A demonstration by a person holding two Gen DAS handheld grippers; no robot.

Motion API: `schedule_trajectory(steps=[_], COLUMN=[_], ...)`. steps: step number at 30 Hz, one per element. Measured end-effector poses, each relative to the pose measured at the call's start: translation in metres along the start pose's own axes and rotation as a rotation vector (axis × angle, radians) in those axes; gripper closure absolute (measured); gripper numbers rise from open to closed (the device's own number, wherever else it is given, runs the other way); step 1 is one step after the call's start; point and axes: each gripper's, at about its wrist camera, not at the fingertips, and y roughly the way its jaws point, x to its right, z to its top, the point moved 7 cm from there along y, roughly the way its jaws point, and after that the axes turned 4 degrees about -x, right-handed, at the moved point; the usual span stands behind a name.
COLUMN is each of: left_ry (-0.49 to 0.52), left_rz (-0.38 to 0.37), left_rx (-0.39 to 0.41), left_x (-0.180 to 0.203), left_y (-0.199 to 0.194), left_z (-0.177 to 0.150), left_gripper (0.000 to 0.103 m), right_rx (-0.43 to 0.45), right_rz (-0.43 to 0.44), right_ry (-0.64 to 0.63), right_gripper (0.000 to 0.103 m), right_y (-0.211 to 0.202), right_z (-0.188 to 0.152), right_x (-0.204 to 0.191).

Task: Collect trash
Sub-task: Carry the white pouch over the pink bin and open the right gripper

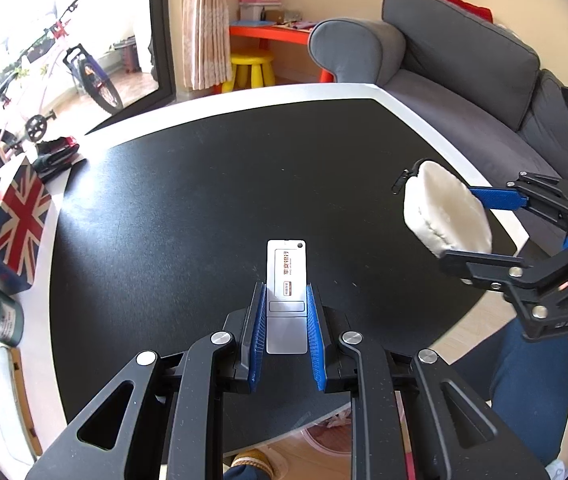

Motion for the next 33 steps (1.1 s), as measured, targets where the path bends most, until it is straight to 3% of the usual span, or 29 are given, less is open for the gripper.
schedule_trajectory(steps=[13, 29, 33], left_ry=[-0.003, -0.025, -0.029], left_rz=[-0.035, -0.070, -0.066], left_rx=[0.035, -0.008, -0.007], left_x=[0.026, 0.036, 0.034], left_y=[-0.034, -0.034, -0.034], left_z=[-0.043, -0.087, -0.087], left_gripper=[0.084, 0.084, 0.084], right_rx=[0.024, -0.102, -0.108], right_rz=[0.081, 0.161, 0.172], right_ry=[-0.047, -0.029, -0.030], right_gripper=[0.028, 0.028, 0.019], right_y=[-0.052, -0.021, -0.018], right_z=[-0.061, -0.123, -0.123], right_x=[-0.042, -0.067, -0.067])
